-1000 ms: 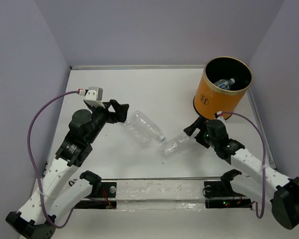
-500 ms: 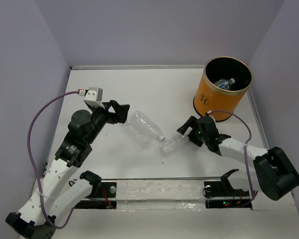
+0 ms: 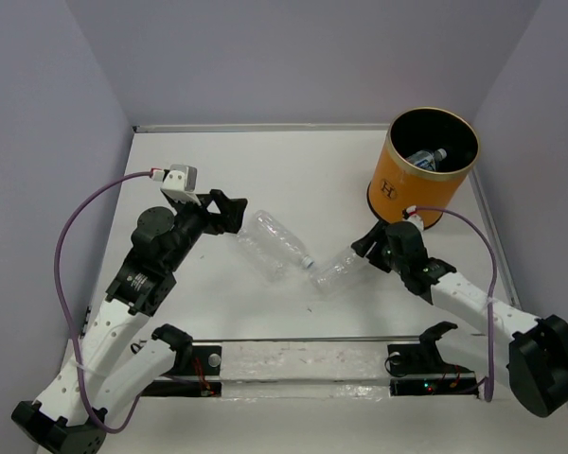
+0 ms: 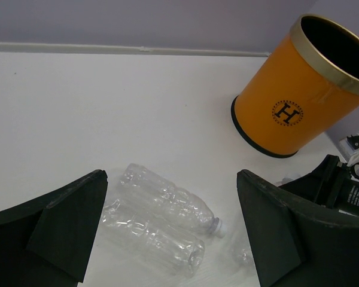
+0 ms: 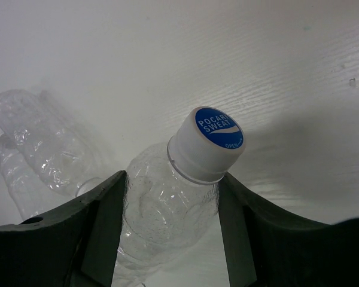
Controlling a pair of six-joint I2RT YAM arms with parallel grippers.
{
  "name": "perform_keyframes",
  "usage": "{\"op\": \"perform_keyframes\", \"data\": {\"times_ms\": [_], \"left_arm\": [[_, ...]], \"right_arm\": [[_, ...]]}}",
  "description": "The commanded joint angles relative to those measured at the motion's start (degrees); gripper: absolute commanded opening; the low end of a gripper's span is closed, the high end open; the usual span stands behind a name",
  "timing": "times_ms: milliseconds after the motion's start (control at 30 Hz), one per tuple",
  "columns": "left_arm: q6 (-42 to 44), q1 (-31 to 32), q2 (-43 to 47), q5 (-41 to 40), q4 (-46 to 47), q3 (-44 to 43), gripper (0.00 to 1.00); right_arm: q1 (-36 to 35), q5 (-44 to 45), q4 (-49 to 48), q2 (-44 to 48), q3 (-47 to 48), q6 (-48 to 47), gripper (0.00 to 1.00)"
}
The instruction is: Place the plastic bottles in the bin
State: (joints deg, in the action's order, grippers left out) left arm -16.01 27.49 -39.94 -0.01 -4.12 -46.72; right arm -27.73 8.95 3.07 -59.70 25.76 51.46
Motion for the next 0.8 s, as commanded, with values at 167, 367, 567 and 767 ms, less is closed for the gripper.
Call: {"op": "perform_keyframes", "data": {"times_ms": [167,367,567,767], "left_arm": [[0.01,-0.59,0.39,0.63,2.19,-0.13,0.99],[-0.07,-1.2,0.74,0.71,2.19,-0.13,0.99],[-0.07,-1.56,0.57,0.63,2.19,-0.04,0.99],[0.01,-1.56,0.83,0.63,2.1,-0.04,0.99]], "right_arm": [[0.04,0.28,14.67,10.2,15.16,-11.71,0.42],[0.04,0.79,18.46,10.84,32.4,-23.31,0.42],[0.04,23.14,3.76,3.03,44.81,-38.51,0.39],[3.53,39.98,-23.43,-5.94,48.76,-65.84,0.38]]}}
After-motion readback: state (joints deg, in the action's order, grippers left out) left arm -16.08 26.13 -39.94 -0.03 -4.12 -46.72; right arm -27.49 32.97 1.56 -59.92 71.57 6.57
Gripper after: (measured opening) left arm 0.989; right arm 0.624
